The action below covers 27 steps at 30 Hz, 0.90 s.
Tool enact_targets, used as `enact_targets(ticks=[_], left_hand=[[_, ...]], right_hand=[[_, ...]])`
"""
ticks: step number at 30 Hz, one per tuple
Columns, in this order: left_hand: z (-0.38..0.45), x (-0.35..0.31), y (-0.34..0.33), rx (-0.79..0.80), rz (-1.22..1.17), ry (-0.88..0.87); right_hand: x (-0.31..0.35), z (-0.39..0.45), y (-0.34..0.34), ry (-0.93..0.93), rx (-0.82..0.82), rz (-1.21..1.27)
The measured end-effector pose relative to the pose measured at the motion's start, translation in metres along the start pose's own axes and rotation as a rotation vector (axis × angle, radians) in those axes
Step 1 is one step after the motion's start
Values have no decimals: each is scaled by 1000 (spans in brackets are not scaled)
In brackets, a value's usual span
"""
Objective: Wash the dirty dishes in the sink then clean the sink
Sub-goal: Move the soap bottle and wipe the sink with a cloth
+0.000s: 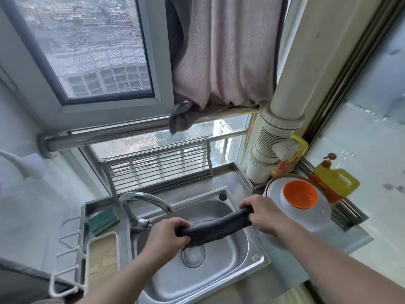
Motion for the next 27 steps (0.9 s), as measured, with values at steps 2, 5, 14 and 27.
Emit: enact_targets(ticks=[2, 5, 14, 27], left_hand=[[2, -1, 1, -55, 223, -131], [3, -2, 4, -4, 191, -240], [3, -20, -24, 374, -1348, 311], [41, -96, -39, 233, -1338, 488]], right_hand=[[-2, 0, 4, 29, -5, -104], [-10, -1, 21, 44, 60, 126], [-18, -11, 2, -310, 486, 1605], [19, 38, -82, -247, 112, 1257]])
Point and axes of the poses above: each hand's wrist, its own z-axis towards the middle knuckle, its own y-axis out of the back of the hand, x = y × z, the point moved 3 cm from there along z, towards the middle knuckle, and after that the axes turned 6 degrees about z, right-handed, at the moved point
